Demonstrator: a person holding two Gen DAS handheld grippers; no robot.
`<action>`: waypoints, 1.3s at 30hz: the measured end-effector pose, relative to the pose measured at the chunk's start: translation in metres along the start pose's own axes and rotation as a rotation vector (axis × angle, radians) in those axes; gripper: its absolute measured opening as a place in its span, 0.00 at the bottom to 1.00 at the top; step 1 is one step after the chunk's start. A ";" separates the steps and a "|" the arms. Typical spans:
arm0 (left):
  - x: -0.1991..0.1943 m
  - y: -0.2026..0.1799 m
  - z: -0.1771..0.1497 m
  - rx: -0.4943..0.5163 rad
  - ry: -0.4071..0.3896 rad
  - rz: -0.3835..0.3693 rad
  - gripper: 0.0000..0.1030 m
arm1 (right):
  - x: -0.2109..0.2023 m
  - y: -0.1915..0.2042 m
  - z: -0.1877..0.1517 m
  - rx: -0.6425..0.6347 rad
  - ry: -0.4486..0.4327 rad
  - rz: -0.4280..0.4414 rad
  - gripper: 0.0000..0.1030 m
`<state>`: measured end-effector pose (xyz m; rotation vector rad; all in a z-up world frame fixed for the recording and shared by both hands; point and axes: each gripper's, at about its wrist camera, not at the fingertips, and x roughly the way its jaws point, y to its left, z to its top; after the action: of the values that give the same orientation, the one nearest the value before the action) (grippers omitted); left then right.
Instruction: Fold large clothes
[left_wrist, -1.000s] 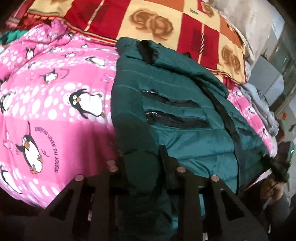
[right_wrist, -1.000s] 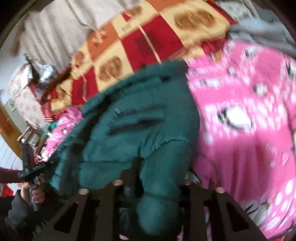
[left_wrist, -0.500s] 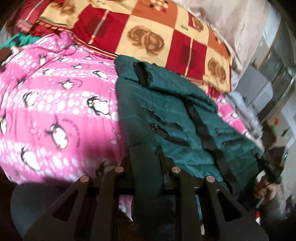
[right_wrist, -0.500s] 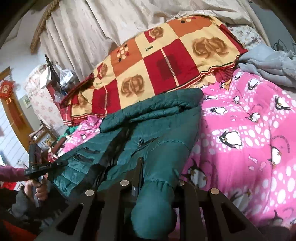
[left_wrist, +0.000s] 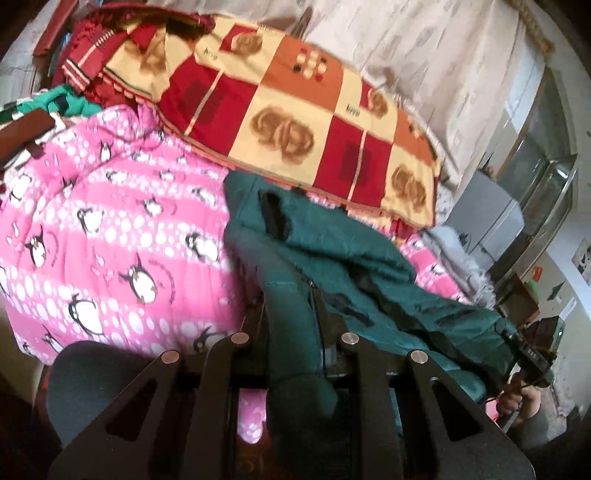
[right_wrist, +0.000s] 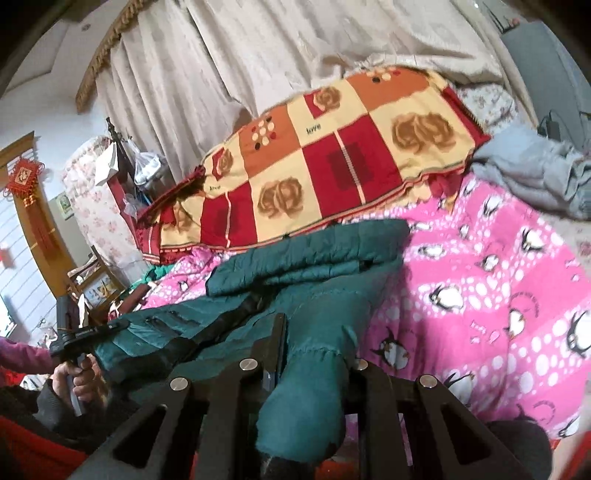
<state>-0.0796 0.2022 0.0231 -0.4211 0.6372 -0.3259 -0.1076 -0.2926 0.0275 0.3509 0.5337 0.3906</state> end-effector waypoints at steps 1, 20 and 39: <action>-0.003 0.000 0.001 -0.007 -0.013 -0.007 0.15 | -0.004 0.000 0.002 -0.001 -0.006 0.002 0.14; 0.083 -0.016 0.054 0.050 -0.076 0.188 0.15 | 0.067 -0.013 0.048 0.008 0.050 -0.176 0.14; 0.215 -0.004 0.065 0.288 0.157 0.524 0.16 | 0.194 -0.067 0.062 0.035 0.236 -0.362 0.14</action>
<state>0.1236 0.1273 -0.0354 0.0548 0.8144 0.0524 0.0980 -0.2783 -0.0324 0.2362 0.8204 0.0712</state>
